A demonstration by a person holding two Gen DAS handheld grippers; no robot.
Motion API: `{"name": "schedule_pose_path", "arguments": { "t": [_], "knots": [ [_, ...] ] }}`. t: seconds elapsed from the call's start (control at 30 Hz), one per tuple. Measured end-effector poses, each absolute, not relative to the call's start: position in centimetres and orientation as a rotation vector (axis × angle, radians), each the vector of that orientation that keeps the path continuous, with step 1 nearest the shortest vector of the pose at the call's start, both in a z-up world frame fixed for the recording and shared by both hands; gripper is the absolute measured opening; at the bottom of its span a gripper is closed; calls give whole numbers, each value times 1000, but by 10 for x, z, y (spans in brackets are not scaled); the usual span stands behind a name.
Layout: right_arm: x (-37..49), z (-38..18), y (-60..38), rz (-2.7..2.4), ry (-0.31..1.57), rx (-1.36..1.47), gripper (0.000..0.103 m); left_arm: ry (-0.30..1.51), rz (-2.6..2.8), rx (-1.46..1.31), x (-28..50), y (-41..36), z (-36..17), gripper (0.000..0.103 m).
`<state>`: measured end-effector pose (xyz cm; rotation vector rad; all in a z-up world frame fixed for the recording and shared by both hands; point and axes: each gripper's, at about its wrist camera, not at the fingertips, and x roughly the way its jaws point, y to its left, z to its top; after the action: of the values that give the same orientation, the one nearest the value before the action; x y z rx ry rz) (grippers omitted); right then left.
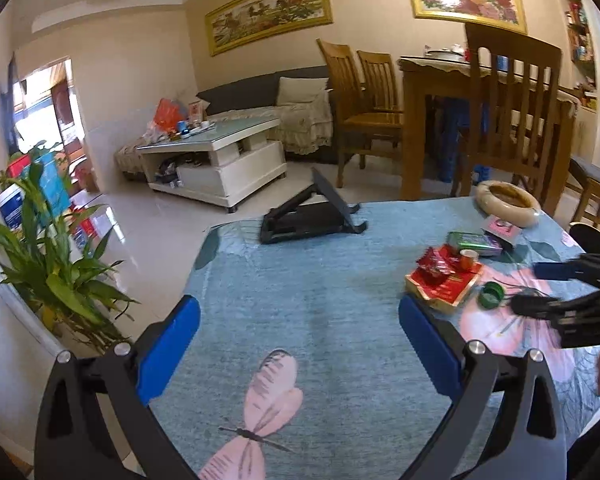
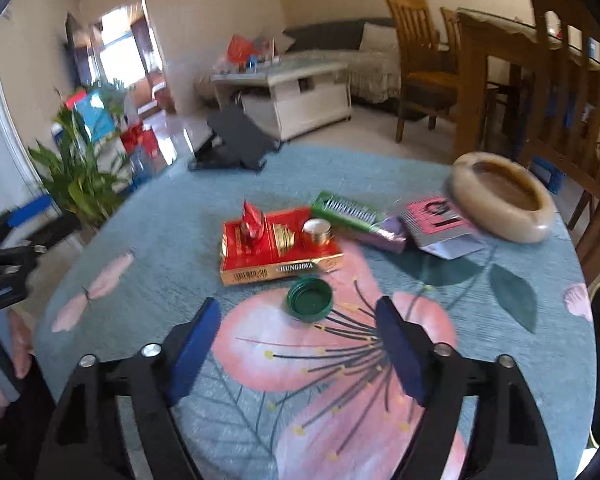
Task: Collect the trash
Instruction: 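Grasp the green bottle cap on the tablecloth with the right tool, then grasp the red candy wrapper with the left tool while the right tool holds the cap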
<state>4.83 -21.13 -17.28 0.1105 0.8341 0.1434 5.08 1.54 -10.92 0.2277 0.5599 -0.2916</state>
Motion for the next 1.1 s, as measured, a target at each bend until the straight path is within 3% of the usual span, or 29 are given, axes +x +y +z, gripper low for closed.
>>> {"name": "schedule_pose_path", "arguments": {
  "t": [0.07, 0.37, 0.43, 0.47, 1.1],
  "knots": [
    [58, -180, -209, 149, 868, 99, 54, 556, -313, 248, 47, 7, -114, 100],
    [75, -195, -207, 126, 894, 25, 51, 583, -358, 271, 44, -12, -124, 100],
    [76, -195, -207, 128, 892, 5, 44, 598, -358, 260, 47, -12, -127, 100],
    [75, -194, -206, 134, 891, -7, 32, 603, -356, 256, 49, -12, -129, 100],
    [-26, -174, -294, 151, 757, 244, 32, 740, -522, 271, 136, -119, -159, 98]
  ]
}}
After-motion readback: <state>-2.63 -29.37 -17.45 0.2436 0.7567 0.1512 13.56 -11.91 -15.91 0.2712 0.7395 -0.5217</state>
